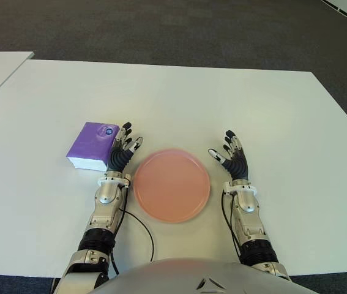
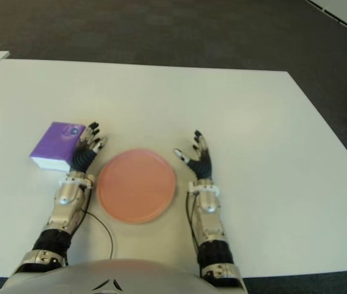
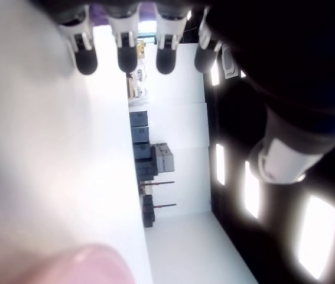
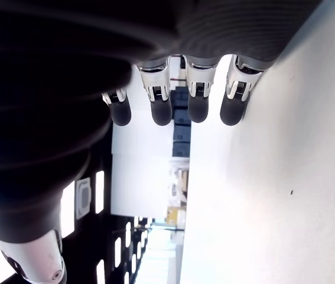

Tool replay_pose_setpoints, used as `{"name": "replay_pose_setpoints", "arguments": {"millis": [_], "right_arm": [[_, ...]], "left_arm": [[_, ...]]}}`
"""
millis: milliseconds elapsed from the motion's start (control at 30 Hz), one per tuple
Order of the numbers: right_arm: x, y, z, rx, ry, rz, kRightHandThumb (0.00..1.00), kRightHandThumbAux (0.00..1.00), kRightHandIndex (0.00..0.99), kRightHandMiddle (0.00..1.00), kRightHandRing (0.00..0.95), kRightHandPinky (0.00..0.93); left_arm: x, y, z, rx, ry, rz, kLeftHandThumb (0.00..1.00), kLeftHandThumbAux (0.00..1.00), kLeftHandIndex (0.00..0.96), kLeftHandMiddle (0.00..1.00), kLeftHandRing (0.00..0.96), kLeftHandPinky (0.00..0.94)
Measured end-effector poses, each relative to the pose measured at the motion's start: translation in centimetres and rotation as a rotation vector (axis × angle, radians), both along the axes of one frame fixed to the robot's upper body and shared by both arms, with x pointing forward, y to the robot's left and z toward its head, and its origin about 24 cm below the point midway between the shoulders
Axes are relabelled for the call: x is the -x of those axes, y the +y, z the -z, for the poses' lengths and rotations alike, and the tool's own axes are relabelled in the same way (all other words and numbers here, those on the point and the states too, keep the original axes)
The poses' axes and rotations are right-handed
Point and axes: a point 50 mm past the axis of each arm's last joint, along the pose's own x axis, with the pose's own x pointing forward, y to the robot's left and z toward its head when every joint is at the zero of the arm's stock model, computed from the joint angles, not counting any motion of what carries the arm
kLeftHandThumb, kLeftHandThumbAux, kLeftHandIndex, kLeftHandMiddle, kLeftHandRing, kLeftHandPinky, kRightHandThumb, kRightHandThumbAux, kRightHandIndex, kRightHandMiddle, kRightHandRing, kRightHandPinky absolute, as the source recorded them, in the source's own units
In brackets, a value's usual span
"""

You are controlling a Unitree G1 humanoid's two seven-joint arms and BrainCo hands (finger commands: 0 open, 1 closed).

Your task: Put the tissue paper into the plate.

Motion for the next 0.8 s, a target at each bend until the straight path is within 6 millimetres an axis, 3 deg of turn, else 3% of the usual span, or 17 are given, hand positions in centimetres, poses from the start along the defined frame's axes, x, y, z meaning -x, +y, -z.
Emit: {"name": "replay_pose_setpoints", "arguments": {"millis": [100, 400, 800], "right_arm": [[-0.1, 0.0, -0.2, 0.000, -0.009, 0.003, 0.162, 0.713, 0.000, 0.030, 0.039, 0.075], [-0.3, 0.3, -0.1, 0.004, -0.005, 0.000, 0.158, 0.700, 0.000, 0.026, 0.035, 0.071], [-0.3, 0.5, 0.0, 0.001, 0.000, -0.008, 0.157, 0.722, 0.000, 0.035, 0.042, 0.082]], "left_arm": [[-0.5, 0.2, -1.7, -0.009, -0.032, 0.004, 0.000, 0.569, 0.000, 0.000, 0.000, 0.000], [-0.8, 0.0, -10.0, -0.073, -0.370, 0.055, 0.000, 0.542, 0.002, 0.000, 0.000, 0.000], [-0.8, -0.7, -13.9, 0.042, -0.555, 0.182, 0.114, 0.458, 0.006, 0.000, 0.000, 0.000]]}}
